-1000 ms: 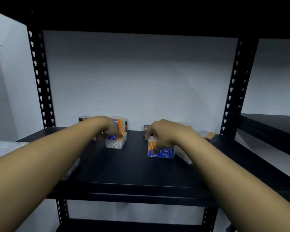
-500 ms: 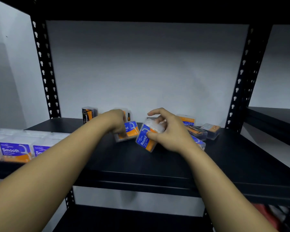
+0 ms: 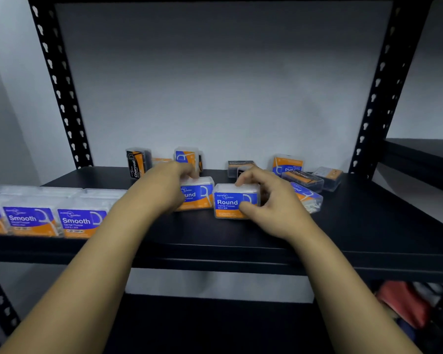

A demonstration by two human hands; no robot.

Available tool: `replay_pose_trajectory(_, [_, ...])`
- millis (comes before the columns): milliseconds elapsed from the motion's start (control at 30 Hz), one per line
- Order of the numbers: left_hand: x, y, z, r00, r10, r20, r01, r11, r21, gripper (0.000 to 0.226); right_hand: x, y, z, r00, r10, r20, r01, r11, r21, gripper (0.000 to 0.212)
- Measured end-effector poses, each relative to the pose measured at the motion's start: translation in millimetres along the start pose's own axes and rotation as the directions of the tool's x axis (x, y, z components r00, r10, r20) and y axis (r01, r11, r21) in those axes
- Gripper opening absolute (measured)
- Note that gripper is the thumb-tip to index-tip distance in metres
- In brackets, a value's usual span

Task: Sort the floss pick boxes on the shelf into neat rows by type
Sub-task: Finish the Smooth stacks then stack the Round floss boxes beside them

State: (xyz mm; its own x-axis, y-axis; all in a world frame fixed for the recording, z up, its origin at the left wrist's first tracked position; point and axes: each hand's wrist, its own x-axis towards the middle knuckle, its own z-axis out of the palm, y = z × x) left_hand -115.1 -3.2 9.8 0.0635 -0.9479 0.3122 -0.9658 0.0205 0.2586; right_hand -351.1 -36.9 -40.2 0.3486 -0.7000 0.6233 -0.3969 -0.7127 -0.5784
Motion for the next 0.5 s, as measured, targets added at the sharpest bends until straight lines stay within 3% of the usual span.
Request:
replay_pose_trajectory(133, [-5,-4,-10,0.998,0.061,0.025,-0.063,0.993,0.099,0.043,-1,-2,1,0.999,0.013,0.035,-0.012,1.000,-0.025,0.039])
replay_pose_trajectory(267, [-7,-9,-12,0.995,0.091,0.035,-0.091,0.996,-0.020,0.032,-1,-8,3,0.992,0.035,0.125,-0.024,0.996,-0.090,0.044])
replay_pose_trajectory(500, [-12,-13,-29,0.980,0.147,0.131,-0.138,0.988,-0.075,0.036,-3,-19,10,0.987,0.001,0.160,0.005,0.999,-0.036,0.042])
